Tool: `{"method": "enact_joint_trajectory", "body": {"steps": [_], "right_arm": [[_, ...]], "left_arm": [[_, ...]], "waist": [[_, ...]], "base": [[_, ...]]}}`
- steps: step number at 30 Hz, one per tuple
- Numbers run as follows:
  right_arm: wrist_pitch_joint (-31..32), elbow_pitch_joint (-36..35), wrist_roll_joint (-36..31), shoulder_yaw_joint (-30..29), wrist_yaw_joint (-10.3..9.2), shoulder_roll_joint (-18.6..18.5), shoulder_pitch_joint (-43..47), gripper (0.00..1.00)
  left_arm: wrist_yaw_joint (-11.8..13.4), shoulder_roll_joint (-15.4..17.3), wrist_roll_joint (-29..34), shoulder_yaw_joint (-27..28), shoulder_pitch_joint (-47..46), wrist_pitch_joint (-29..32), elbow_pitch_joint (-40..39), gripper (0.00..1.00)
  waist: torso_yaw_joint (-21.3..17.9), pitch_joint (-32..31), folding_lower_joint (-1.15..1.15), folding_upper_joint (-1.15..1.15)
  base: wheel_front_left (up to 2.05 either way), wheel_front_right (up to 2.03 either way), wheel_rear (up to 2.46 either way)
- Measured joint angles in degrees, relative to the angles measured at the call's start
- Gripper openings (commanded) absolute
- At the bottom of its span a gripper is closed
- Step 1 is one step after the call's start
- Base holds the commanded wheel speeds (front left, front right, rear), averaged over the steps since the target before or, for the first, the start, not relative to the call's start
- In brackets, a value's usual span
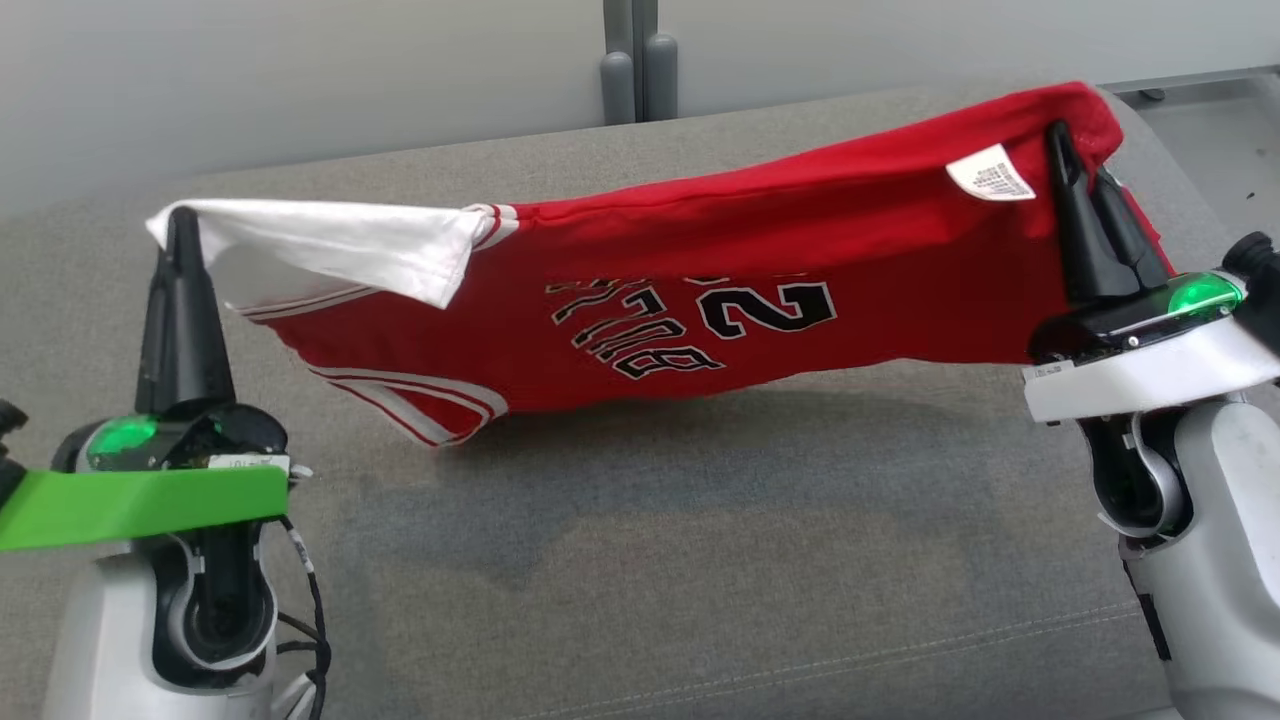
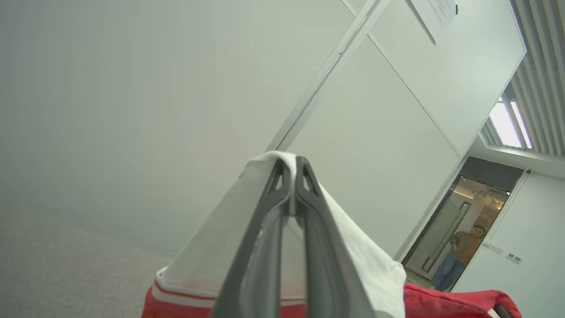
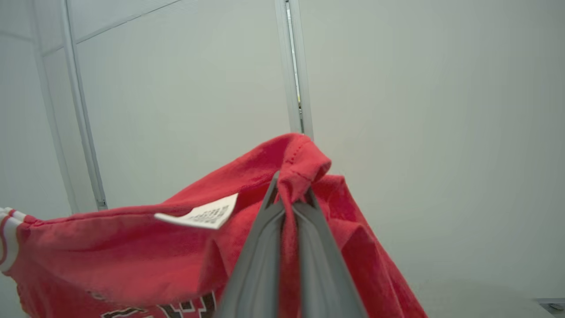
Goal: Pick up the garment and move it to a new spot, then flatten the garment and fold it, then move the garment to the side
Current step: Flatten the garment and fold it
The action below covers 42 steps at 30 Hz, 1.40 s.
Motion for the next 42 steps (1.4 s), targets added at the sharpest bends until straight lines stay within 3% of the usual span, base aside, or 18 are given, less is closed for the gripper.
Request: {"method": "enact_joint_trajectory", "body": {"steps": [3,6,9,11,14,18,20,23,25,27,30,36,42], "right_arm": [[-0.2,-3.4,2.0,0.1,0.0,0.0,0.7,0.0],[0.9,0.4,8.5,4.7,0.0,-0.1,5.8,0.0],[5.4,5.3,13.1,9.6,0.0,0.6,5.9,0.0],[8.4,9.6,13.6,12.6,0.0,0.6,2.3,0.0],[11.2,15.2,13.9,12.5,0.0,1.4,-7.2,0.0],[11.6,18.0,11.3,8.5,-0.01,1.5,-18.0,0.0],[8.7,17.8,9.2,5.5,-0.49,1.6,-25.1,0.0],[3.7,16.6,8.2,3.1,-1.07,2.2,-32.7,0.0],[2.3,17.7,8.3,3.2,-0.75,2.6,-33.3,0.0],[2.9,21.1,9.0,5.2,-0.53,2.8,-30.0,0.0],[4.8,27.2,10.3,8.9,-0.51,4.4,-20.1,0.0],[8.4,35.7,10.7,16.4,0.0,4.3,-7.0,0.0],[5.2,35.8,11.5,17.6,0.0,3.2,-7.7,0.0]], "left_arm": [[0.0,0.6,-0.5,0.6,0.1,0.1,-4.4,0.0],[0.6,1.8,-1.6,-0.2,0.2,3.8,-5.7,0.0],[1.9,2.3,-2.9,-1.3,0.2,7.6,-2.2,0.0],[2.7,4.1,-1.6,-2.2,-0.9,9.8,2.1,0.0],[4.6,5.0,-1.0,-2.9,-7.2,12.1,8.5,0.0],[7.6,4.1,1.3,-2.3,-17.0,12.3,12.5,0.0],[8.6,3.3,1.9,0.1,-24.4,10.2,12.7,0.0],[8.5,3.0,1.4,2.9,-33.9,7.2,9.6,0.0],[6.8,3.1,1.3,2.3,-35.7,6.7,7.9,0.0],[5.8,3.0,1.1,0.8,-33.6,7.2,7.9,0.0],[5.3,2.1,-0.3,-1.0,-22.9,8.8,9.1,0.0],[7.2,-0.7,-3.1,-3.0,2.4,9.0,15.8,0.0],[6.0,-0.8,-4.0,-3.6,6.6,4.9,17.3,0.0]], "waist": [[-0.2,-1.0,0.0,0.0],[-0.4,-1.9,0.0,0.0],[-0.5,-2.0,0.0,0.0],[-0.8,-2.0,0.0,0.0],[-1.0,-2.4,0.0,0.0],[-0.6,-2.7,0.0,0.0],[-0.2,-2.8,0.0,0.0],[0.3,-2.8,0.0,0.0],[0.5,-2.6,0.0,0.0],[0.6,-2.3,0.0,0.0],[0.6,-1.4,0.0,0.0],[0.8,1.5,0.0,0.0],[1.9,5.0,0.0,0.0]], "base": [[0.0,0.0,0.0],[0.0,0.0,0.0],[0.0,0.0,0.0],[0.0,0.0,0.0],[0.0,0.0,0.0],[0.0,0.0,0.0],[0.0,0.0,0.0],[0.0,0.0,0.0],[0.0,0.0,0.0],[0.0,0.0,0.0],[0.0,0.0,0.0],[0.0,0.0,0.0],[0.0,0.0,0.0]]}}
